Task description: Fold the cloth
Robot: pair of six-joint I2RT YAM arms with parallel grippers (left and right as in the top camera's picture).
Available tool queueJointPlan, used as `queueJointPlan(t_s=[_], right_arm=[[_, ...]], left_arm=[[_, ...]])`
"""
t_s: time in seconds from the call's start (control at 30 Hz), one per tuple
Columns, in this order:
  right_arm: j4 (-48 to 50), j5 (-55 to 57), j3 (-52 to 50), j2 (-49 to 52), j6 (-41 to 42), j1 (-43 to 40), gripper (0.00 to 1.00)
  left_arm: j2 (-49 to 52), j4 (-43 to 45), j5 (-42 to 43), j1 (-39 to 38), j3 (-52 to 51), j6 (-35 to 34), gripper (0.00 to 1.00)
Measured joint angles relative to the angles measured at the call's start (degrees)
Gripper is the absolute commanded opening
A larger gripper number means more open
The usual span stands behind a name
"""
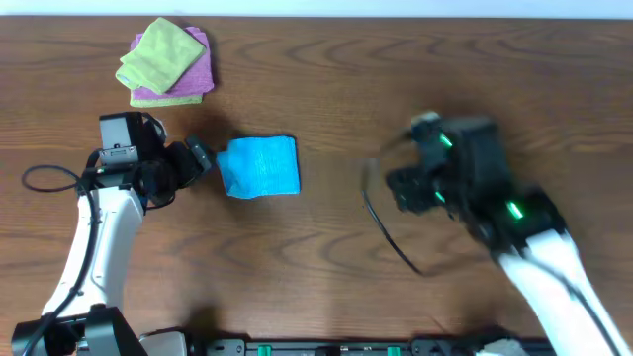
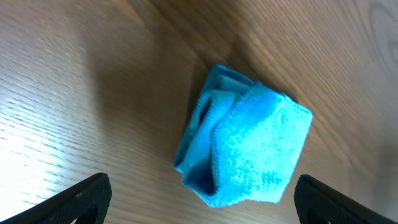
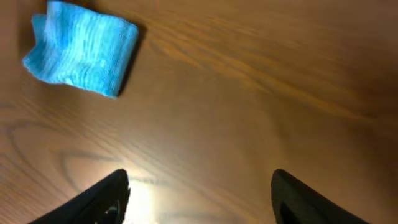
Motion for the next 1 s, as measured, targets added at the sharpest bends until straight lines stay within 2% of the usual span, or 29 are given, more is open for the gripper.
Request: queueJointPlan(t_s=[0.13,0.17,0.3,0.5,0.63,1.0], right_arm=[[0.7,0.0,-8.0,-12.1,2.5,-3.7,0.82],[0.7,0.0,-10.2,-15.1,3.3,-4.8,0.99],[0.6,0.0,-15.1,-22.6,6.9,-7.6,0.99],[0.3,0.0,-15.5,-24.7,8.7,-9.0,0.99],[0.3,0.0,-15.5,-24.6,9.1,-9.0,0.99],[0.2,0.0,-15.5,-24.6,9.3,-9.0,0.99]], left_arm=[[0.0,-0.2,3.4,0.0,0.0,-1.0,0.95],[0.0,-0.3,4.3,0.0,0.0,-1.3,0.95],[0.0,-1.4,6.4,0.0,0.0,-2.4,0.95],[0.0,-1.9,8.0,0.0,-2.6,-3.0,0.95],[0.0,2.2,8.5,0.0,-6.9,-3.2,0.95],[0.0,15.3,9.9,0.0,-15.1,-9.0,0.95]])
